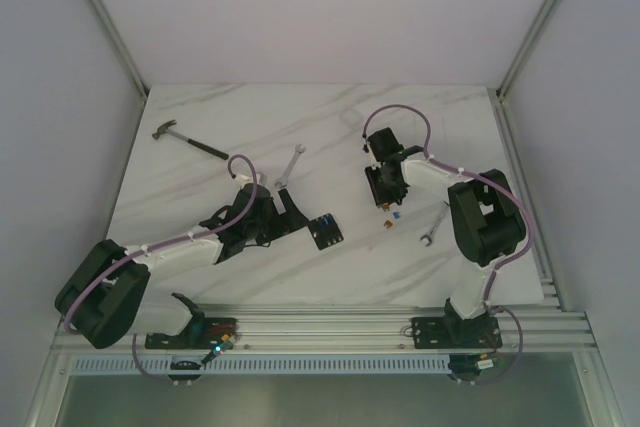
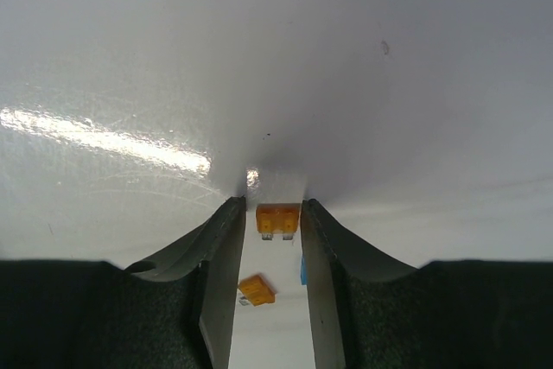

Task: Snap on the fuse box
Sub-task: Pick up the fuse from the center of the board.

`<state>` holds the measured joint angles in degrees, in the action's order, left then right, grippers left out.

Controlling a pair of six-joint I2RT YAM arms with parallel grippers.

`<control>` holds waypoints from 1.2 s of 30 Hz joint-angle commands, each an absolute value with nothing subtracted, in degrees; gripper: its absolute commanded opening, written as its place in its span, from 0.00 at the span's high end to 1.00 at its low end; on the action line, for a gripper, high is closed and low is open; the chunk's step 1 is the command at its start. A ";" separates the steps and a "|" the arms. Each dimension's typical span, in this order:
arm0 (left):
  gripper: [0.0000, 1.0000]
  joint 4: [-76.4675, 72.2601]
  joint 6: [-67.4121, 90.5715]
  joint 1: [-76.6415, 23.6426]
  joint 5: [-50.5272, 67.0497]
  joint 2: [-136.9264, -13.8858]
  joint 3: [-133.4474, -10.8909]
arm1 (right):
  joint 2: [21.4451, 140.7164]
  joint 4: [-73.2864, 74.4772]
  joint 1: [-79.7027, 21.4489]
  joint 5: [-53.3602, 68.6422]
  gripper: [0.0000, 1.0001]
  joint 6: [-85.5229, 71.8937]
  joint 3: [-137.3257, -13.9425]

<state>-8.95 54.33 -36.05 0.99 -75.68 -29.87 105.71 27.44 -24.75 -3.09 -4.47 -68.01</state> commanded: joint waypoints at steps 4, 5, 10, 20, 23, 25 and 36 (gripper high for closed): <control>0.00 -8.06 53.98 -35.85 1.03 -75.17 -29.26 | 106.53 32.55 -24.87 -4.08 0.62 -4.13 -67.61; 0.00 -8.08 53.97 -35.86 1.03 -75.15 -29.22 | 106.48 32.63 -24.84 -3.98 0.62 -4.06 -67.51; 0.00 -8.06 54.01 -35.89 1.05 -74.98 -29.12 | 106.76 32.61 -24.79 -4.00 0.63 -4.04 -67.28; 0.00 -8.28 53.57 -35.88 1.05 -74.45 -29.26 | 105.83 32.43 -24.88 -3.85 0.76 -5.11 -67.22; 0.01 -9.05 53.04 -35.90 1.22 -74.04 -29.35 | 104.41 31.60 -25.23 -2.96 0.79 -6.64 -67.22; 0.01 -10.04 52.75 -36.01 1.38 -73.63 -29.31 | 102.98 30.82 -25.66 -2.38 0.81 -7.93 -67.24; 0.03 -13.25 51.94 -36.69 1.67 -72.91 -29.19 | 102.60 29.27 -27.94 -2.03 0.82 -14.19 -67.75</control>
